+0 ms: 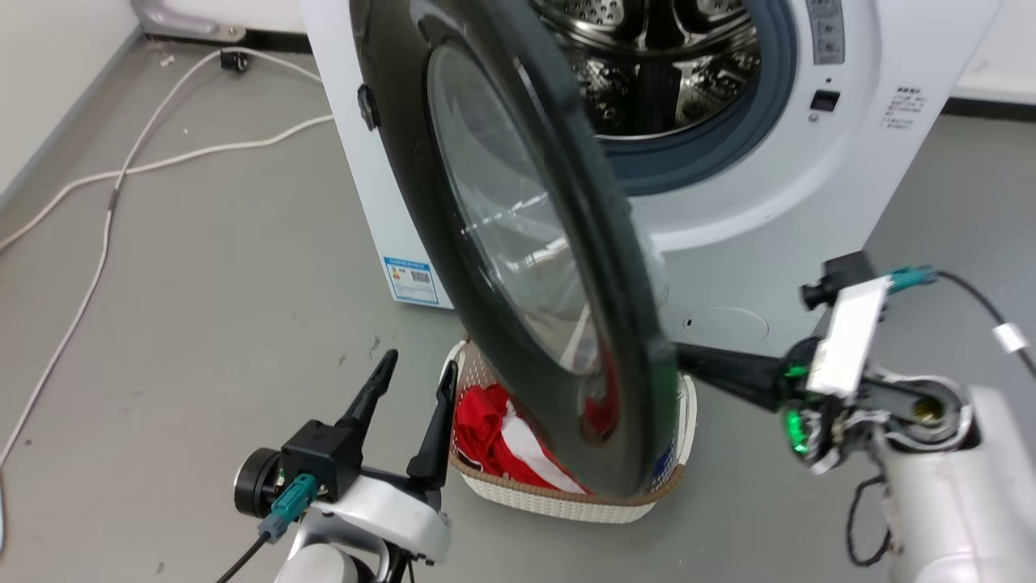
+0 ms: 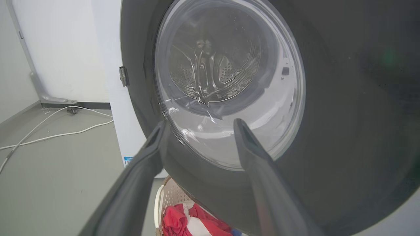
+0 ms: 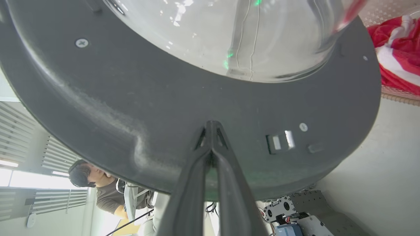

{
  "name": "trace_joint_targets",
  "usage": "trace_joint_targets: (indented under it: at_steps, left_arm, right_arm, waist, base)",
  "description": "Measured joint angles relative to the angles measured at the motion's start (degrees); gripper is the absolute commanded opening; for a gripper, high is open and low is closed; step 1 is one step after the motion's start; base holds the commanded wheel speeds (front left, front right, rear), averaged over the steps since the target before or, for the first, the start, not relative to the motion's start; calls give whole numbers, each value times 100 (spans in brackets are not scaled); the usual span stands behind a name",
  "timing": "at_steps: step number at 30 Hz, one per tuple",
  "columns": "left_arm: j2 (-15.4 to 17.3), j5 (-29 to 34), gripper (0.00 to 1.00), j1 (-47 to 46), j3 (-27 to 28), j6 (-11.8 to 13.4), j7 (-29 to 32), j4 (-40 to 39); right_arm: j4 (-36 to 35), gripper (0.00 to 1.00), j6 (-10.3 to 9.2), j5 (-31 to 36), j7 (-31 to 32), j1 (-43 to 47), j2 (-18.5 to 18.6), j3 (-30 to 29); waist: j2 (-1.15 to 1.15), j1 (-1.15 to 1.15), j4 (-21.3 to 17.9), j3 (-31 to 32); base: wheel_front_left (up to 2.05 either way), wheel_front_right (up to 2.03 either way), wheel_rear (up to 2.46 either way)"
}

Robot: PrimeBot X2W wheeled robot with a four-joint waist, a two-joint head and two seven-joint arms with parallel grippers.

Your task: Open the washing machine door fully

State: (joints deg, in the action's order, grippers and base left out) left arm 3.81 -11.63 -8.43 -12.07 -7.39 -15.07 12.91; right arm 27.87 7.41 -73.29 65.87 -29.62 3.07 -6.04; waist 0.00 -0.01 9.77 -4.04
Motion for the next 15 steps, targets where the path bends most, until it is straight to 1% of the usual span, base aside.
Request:
trace_joint_targets:
  at_steps: [5,9,12,15]
  left_arm:
    - [46,-32,100,37,-65,0,0,37]
    - [67,-67,100,35,-69,0,0,36]
    - [66,-73,100,26,-89,0,0,54]
    - [68,-75,100,25,-97,0,0,81]
  right_arm:
    - [-131,0,0,-381,-737,222,7,818]
    - [-133,0,0,-549,-1156,292,-5,1247]
    - [-143,0,0,-594,-1604,313,-14,1317]
    - [-176,0,0,-591,-2178,403,-13,1169]
  waist:
    - [0,0,37,100]
    - [0,0,41,94]
    - [0,0,8,101]
    - [0,0,-50,120]
  base:
    - [0,0,0]
    - [0,0,0]
    - [0,0,0]
    - [0,0,0]
